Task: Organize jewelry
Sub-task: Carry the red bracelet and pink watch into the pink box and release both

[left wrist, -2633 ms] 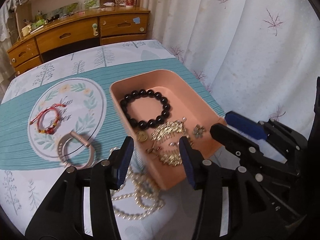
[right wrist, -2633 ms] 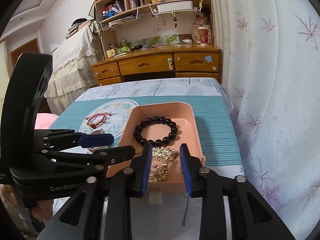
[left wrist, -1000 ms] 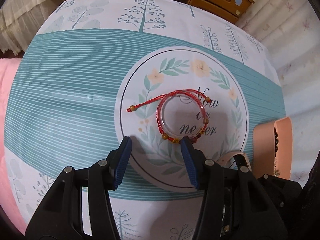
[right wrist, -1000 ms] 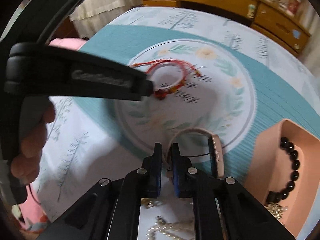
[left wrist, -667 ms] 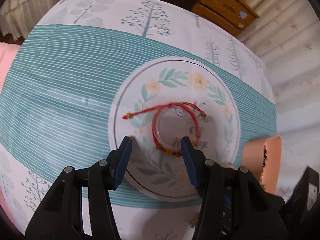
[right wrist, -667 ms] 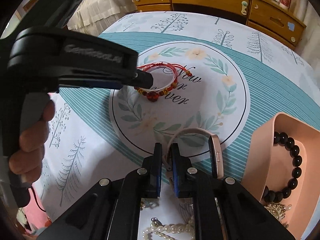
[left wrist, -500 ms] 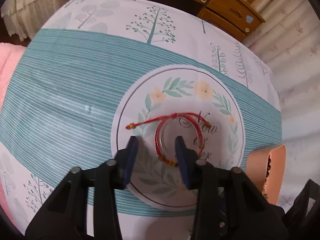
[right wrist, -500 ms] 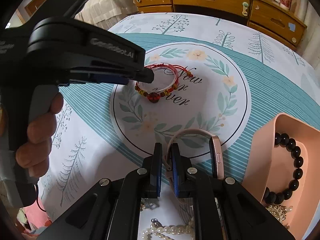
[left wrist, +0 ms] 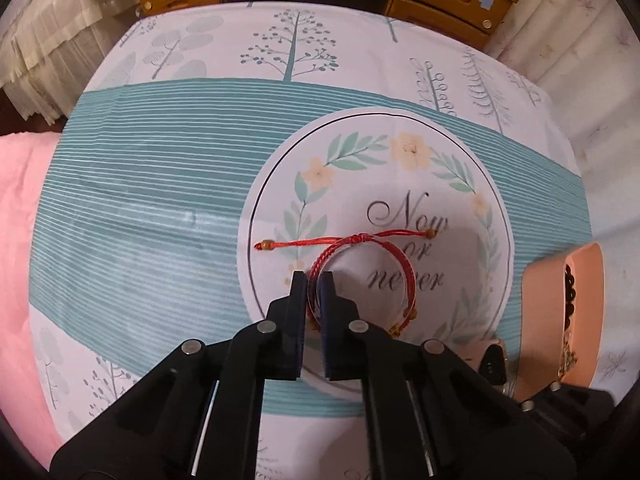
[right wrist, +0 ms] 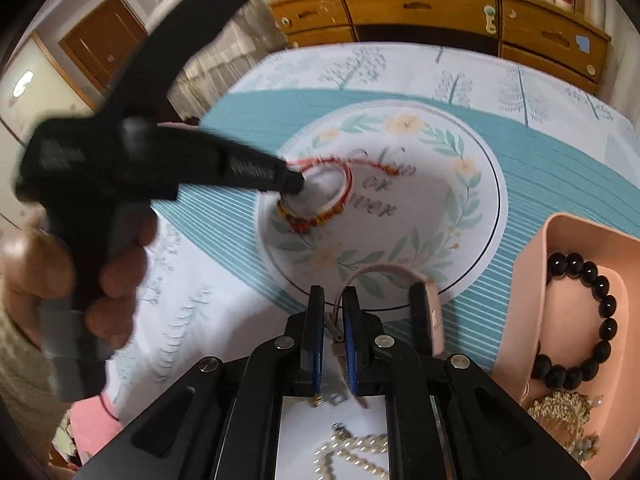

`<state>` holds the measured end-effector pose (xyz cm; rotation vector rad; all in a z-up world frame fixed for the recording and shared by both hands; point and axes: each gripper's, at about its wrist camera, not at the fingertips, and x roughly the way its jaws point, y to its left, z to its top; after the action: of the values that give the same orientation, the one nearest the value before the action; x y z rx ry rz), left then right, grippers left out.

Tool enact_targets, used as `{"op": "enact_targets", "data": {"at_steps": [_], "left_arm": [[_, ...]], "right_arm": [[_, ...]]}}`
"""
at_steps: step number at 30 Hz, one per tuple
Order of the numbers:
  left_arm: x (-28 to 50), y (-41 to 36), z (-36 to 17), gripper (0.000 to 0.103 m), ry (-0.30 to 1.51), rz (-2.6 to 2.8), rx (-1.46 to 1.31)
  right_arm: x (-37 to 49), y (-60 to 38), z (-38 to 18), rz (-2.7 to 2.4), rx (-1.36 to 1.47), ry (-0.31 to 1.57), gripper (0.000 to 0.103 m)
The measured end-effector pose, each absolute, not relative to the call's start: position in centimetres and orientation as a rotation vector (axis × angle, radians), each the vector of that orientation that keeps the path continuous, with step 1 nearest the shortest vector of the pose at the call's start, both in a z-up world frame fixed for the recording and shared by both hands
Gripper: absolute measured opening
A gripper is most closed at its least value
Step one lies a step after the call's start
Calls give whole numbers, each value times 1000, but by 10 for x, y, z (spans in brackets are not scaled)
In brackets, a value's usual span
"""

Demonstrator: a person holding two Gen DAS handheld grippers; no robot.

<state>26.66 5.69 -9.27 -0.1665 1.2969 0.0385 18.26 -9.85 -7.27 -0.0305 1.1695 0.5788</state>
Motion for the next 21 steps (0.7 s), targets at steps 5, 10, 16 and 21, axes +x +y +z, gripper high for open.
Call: {"op": "enact_targets", "data": {"at_steps": [5, 10, 16, 21], "left_arm": [[241, 56, -67, 4, 1238, 4, -154], [218, 40, -27, 4, 1184, -70, -119], [193, -12, 3, 4, 1143, -198, -76], [189, -63, 3, 4, 1145, -281, -35]], "right_arm": [[166, -111, -35, 589, -5, 1086, 8], [151, -142, 8, 558, 39, 977, 8], [123, -195, 49, 447, 45, 866, 8], [122, -239, 41, 309, 52, 913, 8]]}}
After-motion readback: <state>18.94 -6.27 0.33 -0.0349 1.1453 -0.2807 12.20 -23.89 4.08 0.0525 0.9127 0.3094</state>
